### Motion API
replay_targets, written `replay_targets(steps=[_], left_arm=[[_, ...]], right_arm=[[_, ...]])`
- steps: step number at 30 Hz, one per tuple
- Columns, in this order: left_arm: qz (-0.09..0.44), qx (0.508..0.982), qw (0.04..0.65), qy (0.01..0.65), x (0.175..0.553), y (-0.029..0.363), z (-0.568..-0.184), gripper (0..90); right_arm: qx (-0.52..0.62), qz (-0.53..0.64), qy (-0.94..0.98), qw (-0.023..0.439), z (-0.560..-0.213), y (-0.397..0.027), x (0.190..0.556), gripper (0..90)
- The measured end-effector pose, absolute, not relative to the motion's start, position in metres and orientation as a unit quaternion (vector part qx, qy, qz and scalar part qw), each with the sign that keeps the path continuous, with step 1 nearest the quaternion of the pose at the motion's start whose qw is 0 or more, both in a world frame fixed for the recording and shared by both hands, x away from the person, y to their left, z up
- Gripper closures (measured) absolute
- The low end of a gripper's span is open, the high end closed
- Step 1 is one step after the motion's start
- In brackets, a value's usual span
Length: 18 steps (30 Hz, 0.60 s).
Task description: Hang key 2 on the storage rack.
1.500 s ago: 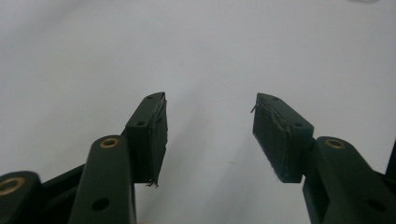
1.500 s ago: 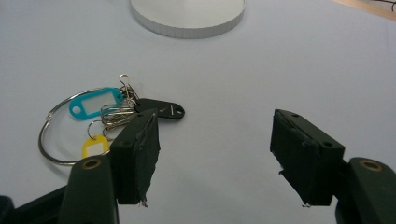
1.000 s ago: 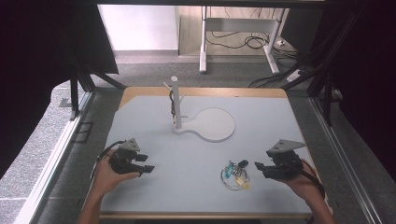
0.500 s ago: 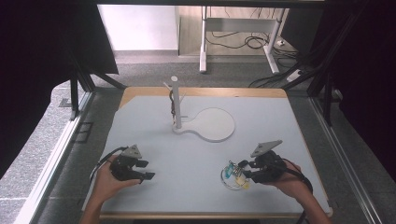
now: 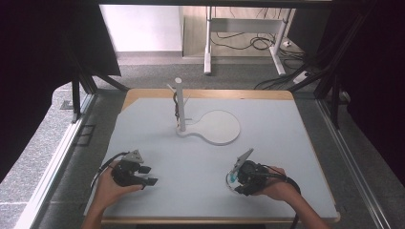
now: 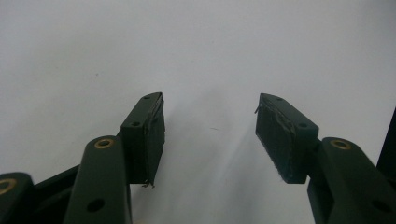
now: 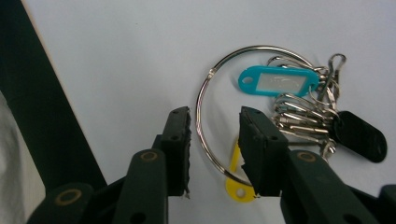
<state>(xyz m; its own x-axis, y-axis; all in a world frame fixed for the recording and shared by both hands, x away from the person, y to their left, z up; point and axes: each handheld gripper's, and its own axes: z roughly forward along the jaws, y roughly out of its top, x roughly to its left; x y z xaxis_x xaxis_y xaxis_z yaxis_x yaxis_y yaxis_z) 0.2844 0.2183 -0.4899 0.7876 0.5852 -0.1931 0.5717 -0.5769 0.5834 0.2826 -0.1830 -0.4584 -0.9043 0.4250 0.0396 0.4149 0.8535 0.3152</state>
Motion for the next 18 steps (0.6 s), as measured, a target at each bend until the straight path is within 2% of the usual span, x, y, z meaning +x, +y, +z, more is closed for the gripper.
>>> replay_targets(steps=[12,18], left_arm=[[0.010,0.890,0.321,0.323,0.284,0.216,-0.492,42.8],[0.011,0.893,0.318,0.319,0.284,0.216,-0.493,43.0]], right_arm=[[0.199,0.106,0.974,-0.011,-0.477,-0.169,0.286,71.8],[0.192,0.088,0.977,-0.003,-0.478,-0.164,0.287,83.1]])
